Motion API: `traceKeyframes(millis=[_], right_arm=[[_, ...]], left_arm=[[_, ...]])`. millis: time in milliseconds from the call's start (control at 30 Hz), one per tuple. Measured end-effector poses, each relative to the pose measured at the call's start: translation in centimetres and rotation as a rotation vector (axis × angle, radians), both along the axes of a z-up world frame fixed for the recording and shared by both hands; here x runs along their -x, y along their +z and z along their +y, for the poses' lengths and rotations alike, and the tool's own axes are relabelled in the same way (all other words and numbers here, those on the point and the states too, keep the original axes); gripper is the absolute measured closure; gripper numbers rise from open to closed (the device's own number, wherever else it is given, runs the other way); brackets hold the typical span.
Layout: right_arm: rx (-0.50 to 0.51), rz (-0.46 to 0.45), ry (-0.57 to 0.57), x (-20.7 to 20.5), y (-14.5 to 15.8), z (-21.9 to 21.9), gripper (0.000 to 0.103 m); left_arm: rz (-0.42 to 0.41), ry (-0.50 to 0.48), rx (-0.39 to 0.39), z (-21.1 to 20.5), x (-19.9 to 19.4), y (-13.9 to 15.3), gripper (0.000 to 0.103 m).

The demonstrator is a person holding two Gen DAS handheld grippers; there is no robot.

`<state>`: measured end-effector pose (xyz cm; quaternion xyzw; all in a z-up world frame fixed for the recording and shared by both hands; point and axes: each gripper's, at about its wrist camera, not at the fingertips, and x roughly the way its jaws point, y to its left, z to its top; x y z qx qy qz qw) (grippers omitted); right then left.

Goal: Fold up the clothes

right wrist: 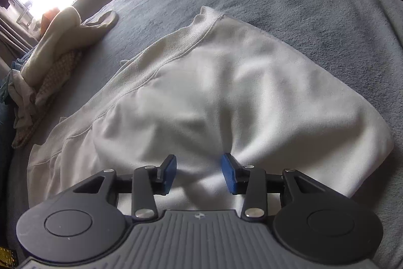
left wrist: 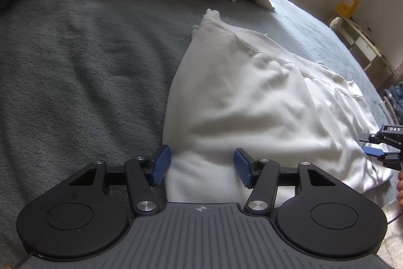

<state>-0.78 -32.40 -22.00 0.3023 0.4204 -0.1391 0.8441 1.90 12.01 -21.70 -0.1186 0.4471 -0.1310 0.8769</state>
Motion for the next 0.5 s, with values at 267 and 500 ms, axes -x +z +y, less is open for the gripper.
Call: traceKeyframes(millis=[267,500], right_arm=[[-0.058,-0.023,-0.038,-0.1,-0.4,-0.8,0.06],[-0.061,-0.032,-0.04,0.1,-0.5,-0.8,0.06]], left_arm=[[-0.095,0.006,-0.011,0.4,0.5,4.1,0.047],[-0.169,-0.111,-0.1,-4.9,-2.2,6.1,0.046]])
